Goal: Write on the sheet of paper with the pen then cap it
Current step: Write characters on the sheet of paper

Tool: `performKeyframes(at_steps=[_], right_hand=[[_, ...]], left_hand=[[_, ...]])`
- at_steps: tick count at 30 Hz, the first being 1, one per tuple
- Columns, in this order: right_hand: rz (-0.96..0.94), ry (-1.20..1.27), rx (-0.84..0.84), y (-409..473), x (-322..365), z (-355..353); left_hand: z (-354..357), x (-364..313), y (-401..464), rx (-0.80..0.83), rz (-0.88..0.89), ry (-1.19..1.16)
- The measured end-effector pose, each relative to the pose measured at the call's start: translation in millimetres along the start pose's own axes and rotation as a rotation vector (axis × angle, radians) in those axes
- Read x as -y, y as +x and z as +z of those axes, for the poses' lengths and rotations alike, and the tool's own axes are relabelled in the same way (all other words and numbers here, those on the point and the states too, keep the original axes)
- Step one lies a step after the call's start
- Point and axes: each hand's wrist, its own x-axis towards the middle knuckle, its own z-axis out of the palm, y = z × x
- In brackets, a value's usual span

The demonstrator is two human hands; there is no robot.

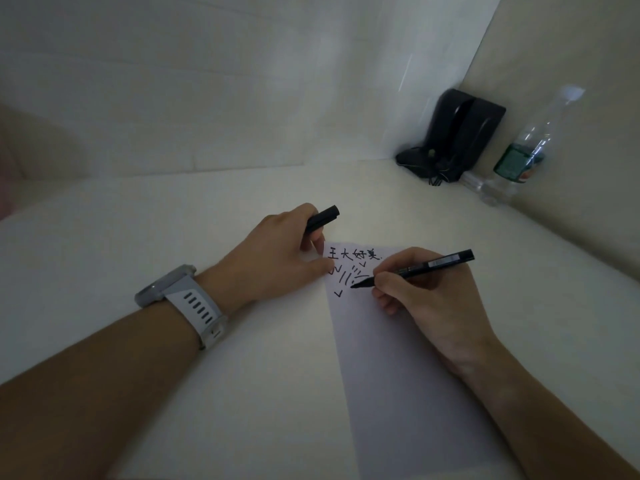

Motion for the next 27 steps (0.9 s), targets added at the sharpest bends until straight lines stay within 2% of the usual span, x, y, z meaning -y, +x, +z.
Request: performKeyframes(at_steps=[22,27], right_hand=[[-0.026,-0.006,0.035,-0.8,-1.1,1.9],[-0.012,-0.016,-0.029,0.8,-3.0,-0.2]], left_hand=[[-0.9,-0.2,0.3,0.009,0.014,0.008],[-1.1,0.1,0.3,0.011,0.003,0.003]])
